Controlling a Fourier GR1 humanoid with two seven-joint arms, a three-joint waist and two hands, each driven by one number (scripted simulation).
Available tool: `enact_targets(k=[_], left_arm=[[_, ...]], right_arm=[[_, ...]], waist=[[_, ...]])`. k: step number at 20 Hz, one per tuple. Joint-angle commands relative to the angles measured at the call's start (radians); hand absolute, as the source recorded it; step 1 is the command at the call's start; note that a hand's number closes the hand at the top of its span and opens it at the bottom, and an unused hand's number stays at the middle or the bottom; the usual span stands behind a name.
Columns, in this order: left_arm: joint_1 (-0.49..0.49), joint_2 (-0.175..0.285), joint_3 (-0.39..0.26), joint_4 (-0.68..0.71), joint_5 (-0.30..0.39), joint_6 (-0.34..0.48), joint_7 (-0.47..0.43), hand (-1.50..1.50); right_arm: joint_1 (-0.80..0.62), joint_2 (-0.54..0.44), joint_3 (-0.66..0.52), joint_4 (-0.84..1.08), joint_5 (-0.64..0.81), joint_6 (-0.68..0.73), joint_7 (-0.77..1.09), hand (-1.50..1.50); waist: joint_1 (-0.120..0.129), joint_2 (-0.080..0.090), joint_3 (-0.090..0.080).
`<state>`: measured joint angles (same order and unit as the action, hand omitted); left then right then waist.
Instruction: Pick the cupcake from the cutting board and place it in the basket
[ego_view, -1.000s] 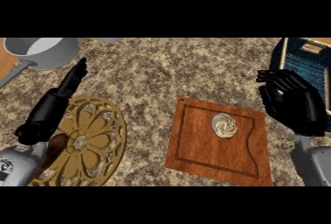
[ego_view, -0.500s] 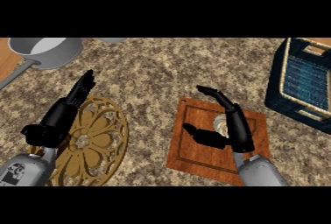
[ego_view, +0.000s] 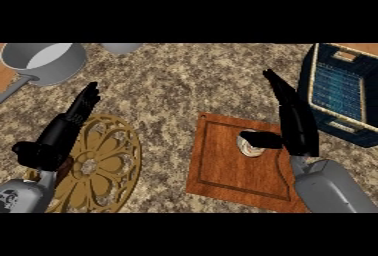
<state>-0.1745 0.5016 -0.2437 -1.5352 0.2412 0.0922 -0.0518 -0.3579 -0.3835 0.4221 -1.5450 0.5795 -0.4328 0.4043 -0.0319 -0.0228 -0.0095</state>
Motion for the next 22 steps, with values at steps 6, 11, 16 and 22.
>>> enact_targets(k=[6, 11, 16, 22], left_arm=[[-0.015, -0.024, -0.001, 0.004, -0.018, 0.017, -0.004, 0.00], [-0.019, -0.037, 0.000, 0.013, -0.033, 0.014, -0.010, 0.00], [-0.019, -0.027, 0.021, -0.024, -0.020, -0.018, 0.019, 0.00], [-0.005, -0.031, 0.050, -0.005, -0.029, -0.055, 0.007, 0.00]], right_arm=[[-0.117, -0.170, 0.043, -0.229, -0.112, 0.600, 0.464, -1.50], [-0.149, -0.174, -0.023, -0.455, -0.319, 0.808, 0.743, -1.50], [-0.142, -0.234, -0.130, -0.624, -0.464, 0.849, 0.917, -1.50], [-0.012, -0.295, -0.171, -0.673, -0.440, 0.798, 0.836, -1.50]], waist=[[-0.005, 0.005, 0.002], [0.005, 0.013, 0.007], [0.016, 0.016, 0.008], [0.026, 0.020, 0.009]])
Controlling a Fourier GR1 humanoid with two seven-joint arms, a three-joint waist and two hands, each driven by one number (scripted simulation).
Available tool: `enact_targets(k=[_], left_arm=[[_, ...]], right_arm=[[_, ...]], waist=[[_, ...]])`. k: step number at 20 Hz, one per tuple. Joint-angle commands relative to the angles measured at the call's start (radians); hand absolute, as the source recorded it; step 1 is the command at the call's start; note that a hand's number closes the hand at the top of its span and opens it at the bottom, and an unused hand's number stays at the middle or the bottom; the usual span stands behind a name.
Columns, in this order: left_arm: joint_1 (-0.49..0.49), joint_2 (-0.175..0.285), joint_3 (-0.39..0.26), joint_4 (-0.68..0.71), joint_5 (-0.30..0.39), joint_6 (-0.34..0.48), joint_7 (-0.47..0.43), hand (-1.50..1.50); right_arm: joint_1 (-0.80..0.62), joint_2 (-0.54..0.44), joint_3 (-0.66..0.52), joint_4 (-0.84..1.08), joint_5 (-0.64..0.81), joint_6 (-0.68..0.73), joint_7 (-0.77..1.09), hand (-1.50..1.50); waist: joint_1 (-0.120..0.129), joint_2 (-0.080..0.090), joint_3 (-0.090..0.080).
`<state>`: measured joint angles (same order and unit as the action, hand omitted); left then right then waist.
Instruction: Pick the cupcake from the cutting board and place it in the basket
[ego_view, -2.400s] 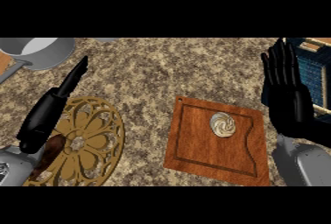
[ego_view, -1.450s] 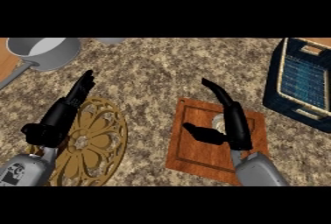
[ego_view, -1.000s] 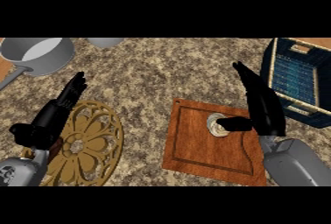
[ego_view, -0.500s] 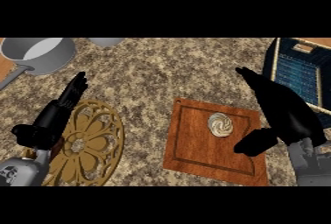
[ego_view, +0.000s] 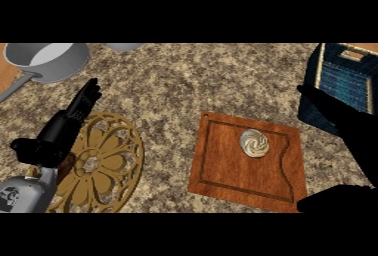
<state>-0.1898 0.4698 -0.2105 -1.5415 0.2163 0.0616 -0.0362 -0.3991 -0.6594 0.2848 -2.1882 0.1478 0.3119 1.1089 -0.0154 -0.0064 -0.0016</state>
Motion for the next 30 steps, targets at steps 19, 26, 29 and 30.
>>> enact_targets(k=[19, 26, 29, 30], left_arm=[[0.038, -0.111, 0.053, -0.033, -0.119, -0.069, 0.020, 0.00], [0.044, -0.144, 0.094, -0.086, -0.155, -0.127, 0.076, 0.00], [0.031, -0.175, 0.122, -0.028, -0.166, -0.131, 0.032, 0.00], [0.015, -0.152, 0.139, -0.087, -0.150, -0.152, 0.095, 0.00]], right_arm=[[0.299, 0.274, 0.105, 0.326, 0.550, -0.238, -0.391, -1.50], [0.236, 0.365, 0.021, 0.382, 0.553, -0.192, -0.449, -1.50], [0.257, 0.418, 0.050, 0.375, 0.592, -0.222, -0.472, -1.50], [0.248, 0.401, 0.000, 0.447, 0.564, -0.230, -0.547, -1.50]], waist=[[0.017, 0.006, 0.002], [0.019, 0.006, 0.002], [0.017, 0.006, 0.002], [0.018, 0.006, 0.002]])
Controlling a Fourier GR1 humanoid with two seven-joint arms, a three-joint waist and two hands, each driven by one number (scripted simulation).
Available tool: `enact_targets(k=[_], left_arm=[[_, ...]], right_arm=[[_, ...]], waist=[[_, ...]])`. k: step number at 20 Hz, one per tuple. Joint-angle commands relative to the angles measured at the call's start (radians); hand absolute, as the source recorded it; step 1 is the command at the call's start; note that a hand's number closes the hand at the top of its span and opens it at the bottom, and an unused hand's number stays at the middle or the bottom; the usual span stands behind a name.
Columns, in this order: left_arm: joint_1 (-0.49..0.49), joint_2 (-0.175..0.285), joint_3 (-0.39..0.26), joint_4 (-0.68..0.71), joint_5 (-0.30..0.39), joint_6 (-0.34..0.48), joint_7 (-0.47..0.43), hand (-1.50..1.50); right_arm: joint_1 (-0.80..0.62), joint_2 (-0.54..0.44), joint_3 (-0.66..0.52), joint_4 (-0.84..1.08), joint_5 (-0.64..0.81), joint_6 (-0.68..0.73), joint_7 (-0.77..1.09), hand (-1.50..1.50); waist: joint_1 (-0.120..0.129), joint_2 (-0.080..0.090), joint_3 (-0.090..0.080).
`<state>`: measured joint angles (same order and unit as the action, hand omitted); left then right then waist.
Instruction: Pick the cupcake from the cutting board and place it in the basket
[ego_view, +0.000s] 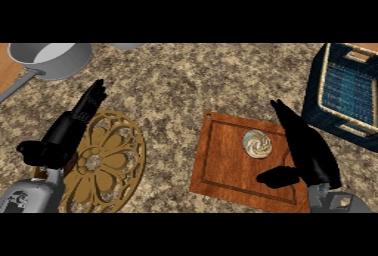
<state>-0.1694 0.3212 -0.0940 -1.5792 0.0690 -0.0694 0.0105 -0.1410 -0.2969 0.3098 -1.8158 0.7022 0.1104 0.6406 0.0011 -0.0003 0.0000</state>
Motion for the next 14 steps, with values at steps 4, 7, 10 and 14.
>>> enact_targets(k=[4, 7, 10, 14], left_arm=[[-0.051, -0.038, 0.063, 0.070, -0.034, -0.042, -0.006, 0.00], [0.034, -0.038, 0.066, 0.044, -0.056, -0.067, -0.074, 0.00], [0.029, -0.061, 0.067, 0.013, -0.040, -0.077, -0.025, 0.00], [-0.014, -0.016, 0.124, -0.048, -0.022, -0.117, 0.060, 0.00]], right_arm=[[0.044, 0.029, -0.051, 0.000, 0.021, 0.038, -0.082, -1.50], [0.009, 0.064, -0.023, -0.062, 0.073, 0.113, 0.042, -1.50], [0.061, 0.099, 0.022, -0.008, 0.137, 0.052, -0.001, -1.50], [0.048, 0.093, -0.009, 0.018, 0.145, 0.094, -0.015, -1.50]], waist=[[-0.004, 0.000, 0.000], [-0.002, 0.000, 0.000], [-0.001, 0.000, 0.000], [-0.001, 0.000, 0.000]])
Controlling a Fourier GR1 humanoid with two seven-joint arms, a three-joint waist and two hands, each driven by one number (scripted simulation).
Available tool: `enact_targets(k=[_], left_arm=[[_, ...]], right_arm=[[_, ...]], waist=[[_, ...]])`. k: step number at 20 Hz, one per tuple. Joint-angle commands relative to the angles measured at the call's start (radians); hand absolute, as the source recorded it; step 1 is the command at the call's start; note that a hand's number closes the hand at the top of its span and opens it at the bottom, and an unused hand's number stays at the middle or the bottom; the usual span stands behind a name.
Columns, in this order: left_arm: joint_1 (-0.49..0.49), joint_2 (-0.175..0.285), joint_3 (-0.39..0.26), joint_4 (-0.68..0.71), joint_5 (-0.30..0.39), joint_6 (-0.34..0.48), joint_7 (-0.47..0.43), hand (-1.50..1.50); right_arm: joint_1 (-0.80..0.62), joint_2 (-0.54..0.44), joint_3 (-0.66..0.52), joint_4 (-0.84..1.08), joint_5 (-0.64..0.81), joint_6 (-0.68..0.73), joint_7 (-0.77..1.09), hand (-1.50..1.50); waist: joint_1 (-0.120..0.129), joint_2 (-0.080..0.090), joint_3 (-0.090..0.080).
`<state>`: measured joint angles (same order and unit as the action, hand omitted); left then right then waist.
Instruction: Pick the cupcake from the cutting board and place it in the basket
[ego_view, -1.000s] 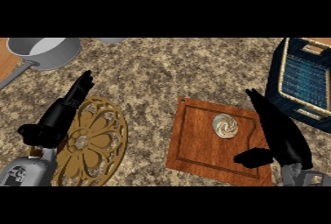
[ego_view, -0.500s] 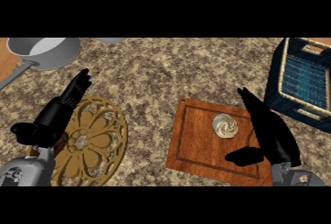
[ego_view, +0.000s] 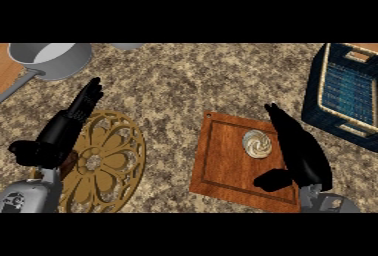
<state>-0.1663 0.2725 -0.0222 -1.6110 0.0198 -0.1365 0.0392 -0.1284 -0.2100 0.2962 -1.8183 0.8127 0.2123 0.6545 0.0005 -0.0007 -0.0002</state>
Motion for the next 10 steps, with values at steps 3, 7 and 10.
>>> enact_targets(k=[3, 7, 10], left_arm=[[0.013, -0.038, 0.008, -0.017, -0.025, -0.013, 0.011, 0.00], [-0.027, -0.062, 0.008, 0.096, -0.065, -0.019, -0.055, 0.00], [-0.090, -0.069, 0.032, 0.108, -0.078, -0.004, -0.029, 0.00]], right_arm=[[-0.051, 0.024, -0.047, 0.133, 0.038, 0.006, -0.066, -1.50], [-0.091, 0.085, -0.024, 0.193, 0.095, -0.021, -0.040, -1.50], [-0.012, 0.052, -0.044, 0.152, 0.094, -0.013, -0.080, -1.50]], waist=[[0.002, 0.000, 0.000], [0.000, 0.001, 0.000], [-0.004, 0.001, 0.000]])
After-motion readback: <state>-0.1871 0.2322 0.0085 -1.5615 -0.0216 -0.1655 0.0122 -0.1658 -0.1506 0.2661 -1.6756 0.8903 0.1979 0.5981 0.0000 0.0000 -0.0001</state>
